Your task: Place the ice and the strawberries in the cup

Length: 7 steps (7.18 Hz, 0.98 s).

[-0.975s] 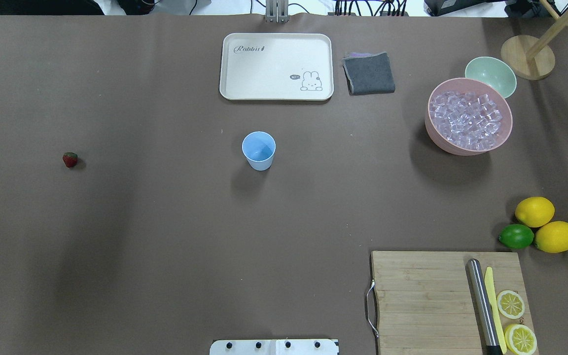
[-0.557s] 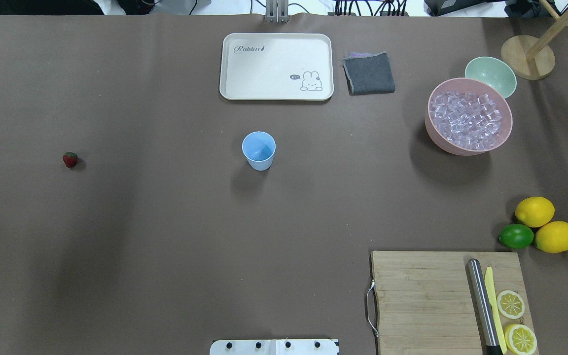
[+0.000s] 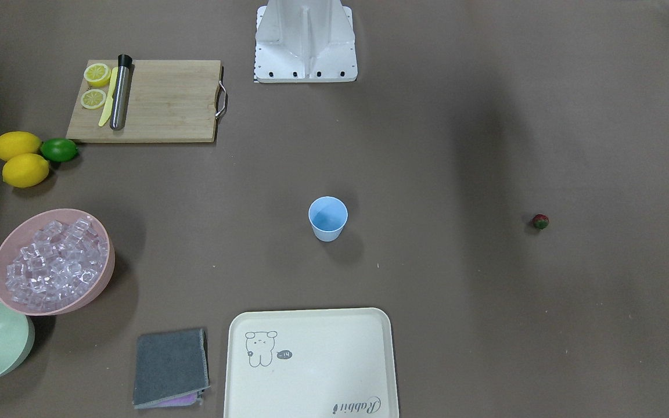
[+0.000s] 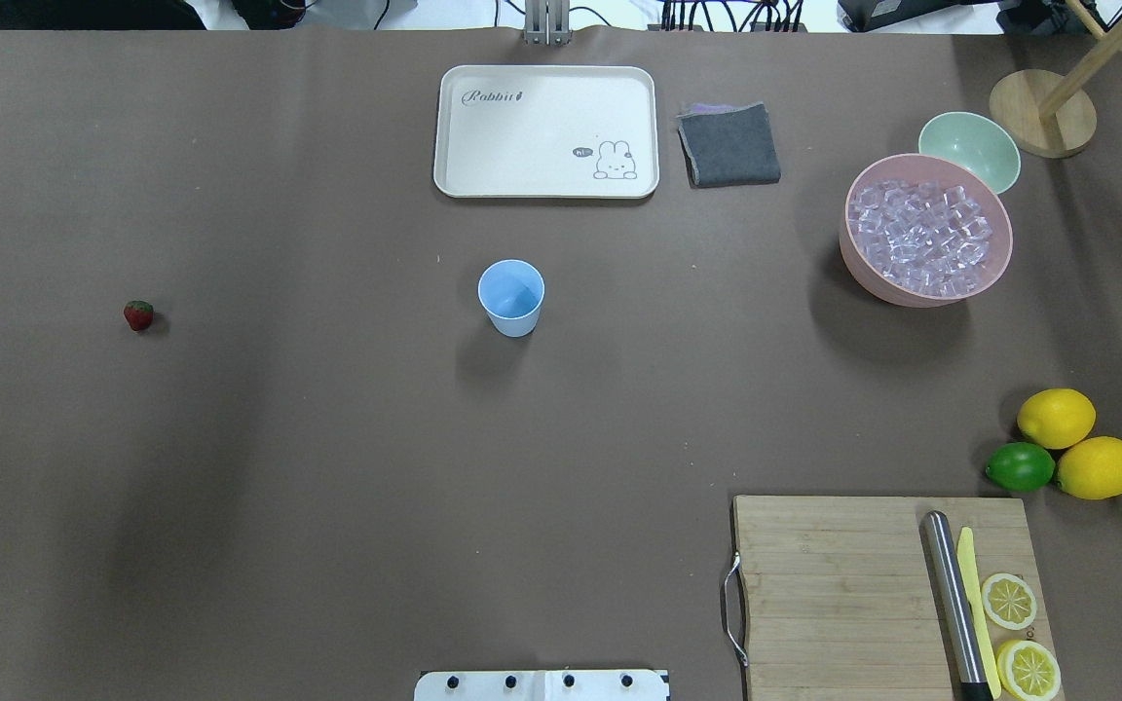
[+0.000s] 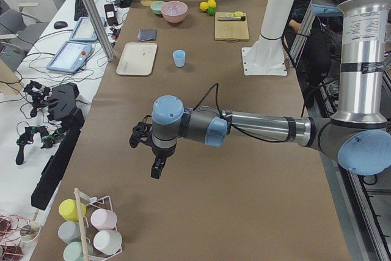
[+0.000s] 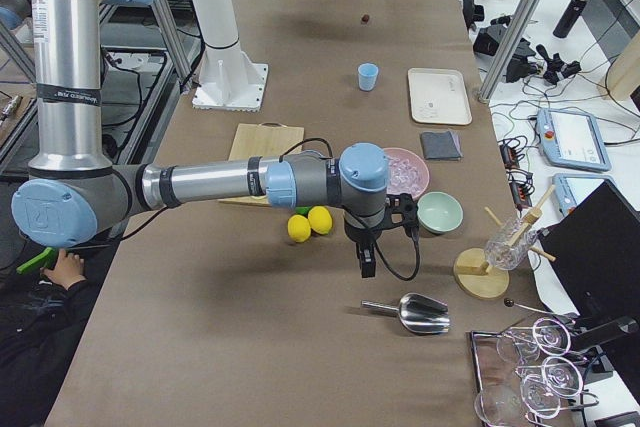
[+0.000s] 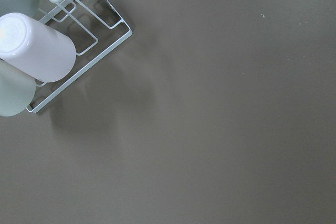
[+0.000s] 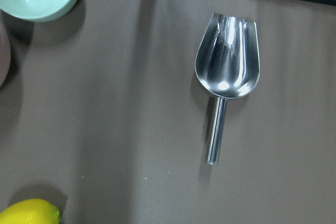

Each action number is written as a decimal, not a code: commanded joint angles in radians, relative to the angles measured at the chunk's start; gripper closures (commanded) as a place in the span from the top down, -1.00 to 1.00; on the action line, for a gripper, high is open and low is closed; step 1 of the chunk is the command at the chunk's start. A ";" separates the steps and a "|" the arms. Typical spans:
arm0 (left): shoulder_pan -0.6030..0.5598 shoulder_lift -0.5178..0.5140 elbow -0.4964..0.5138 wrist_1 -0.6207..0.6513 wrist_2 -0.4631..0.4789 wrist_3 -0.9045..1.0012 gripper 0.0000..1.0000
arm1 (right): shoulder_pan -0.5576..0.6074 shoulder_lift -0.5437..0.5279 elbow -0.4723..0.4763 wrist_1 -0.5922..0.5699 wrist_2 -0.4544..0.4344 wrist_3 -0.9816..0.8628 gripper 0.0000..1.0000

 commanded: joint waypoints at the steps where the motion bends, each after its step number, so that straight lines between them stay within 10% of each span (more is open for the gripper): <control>1: 0.002 0.005 0.000 0.000 0.000 0.000 0.96 | -0.082 0.104 0.019 0.003 0.007 0.194 0.98; 7: 0.005 -0.003 0.004 0.000 0.000 -0.001 0.96 | -0.460 0.298 -0.017 0.079 -0.078 0.358 0.93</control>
